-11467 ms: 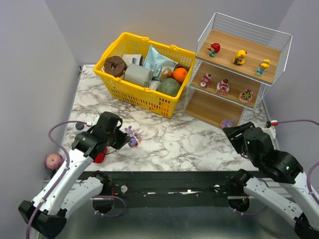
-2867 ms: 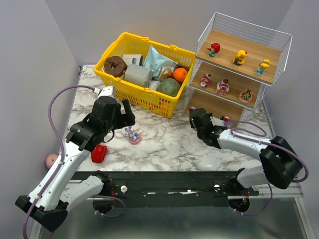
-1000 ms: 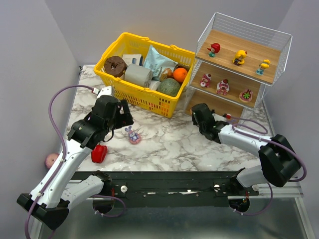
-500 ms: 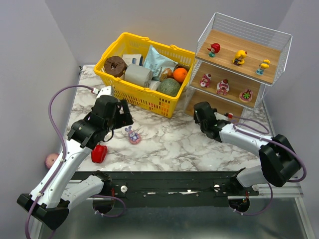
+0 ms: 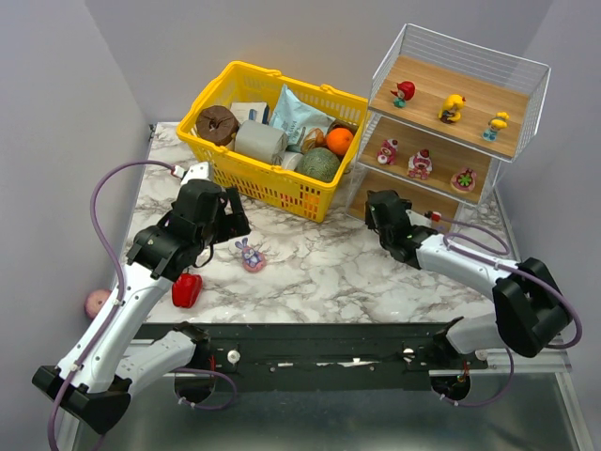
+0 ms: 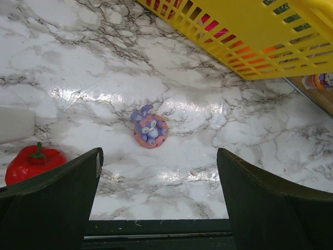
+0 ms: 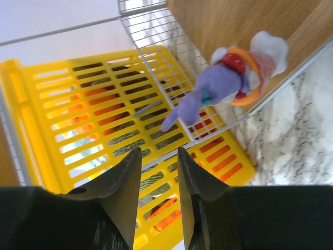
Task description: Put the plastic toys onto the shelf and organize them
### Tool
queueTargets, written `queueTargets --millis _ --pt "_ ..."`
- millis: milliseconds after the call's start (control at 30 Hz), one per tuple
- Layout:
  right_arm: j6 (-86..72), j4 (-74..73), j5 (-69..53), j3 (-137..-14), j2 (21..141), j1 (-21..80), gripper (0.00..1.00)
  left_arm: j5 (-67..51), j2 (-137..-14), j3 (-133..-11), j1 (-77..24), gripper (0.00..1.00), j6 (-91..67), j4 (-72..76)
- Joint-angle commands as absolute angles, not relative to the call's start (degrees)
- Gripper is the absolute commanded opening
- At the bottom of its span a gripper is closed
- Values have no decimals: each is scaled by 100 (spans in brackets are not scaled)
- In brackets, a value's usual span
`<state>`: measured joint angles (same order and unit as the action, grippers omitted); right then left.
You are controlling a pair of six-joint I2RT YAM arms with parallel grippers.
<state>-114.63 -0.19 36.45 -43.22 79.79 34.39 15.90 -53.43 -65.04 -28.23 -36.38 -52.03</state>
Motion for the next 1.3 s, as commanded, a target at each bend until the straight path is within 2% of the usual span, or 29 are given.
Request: queueTargets --millis 0,133,367,600,767,1000,1267 --pt "-15513 114 3674 -4316 7726 3410 42 1661 -5282 -6583 -2777 99 -3674 -5203" --pt "-15486 18 3358 -4298 7550 3419 43 1573 -5230 -6539 -2769 99 -3691 -5159" --pt "-15047 -1528 2392 -4737 7190 3454 45 1415 -5150 -6513 -2760 99 -3665 -5133" --pt "-14424 -1950 2022 -4799 7075 3673 47 1187 -5054 -6276 -2751 99 -3753 -5186" --pt "-13520 -2415 1951 -5132 7075 3919 55 1116 -5027 -6118 -2751 99 -3814 -5142" --pt "-12148 -3304 2214 -5967 7488 5147 63 1002 -5027 -6126 -2742 99 -3815 -5027" --pt "-11357 -4244 2907 -6205 7962 6643 64 1134 -4905 -6450 -2716 99 -3630 -5177"
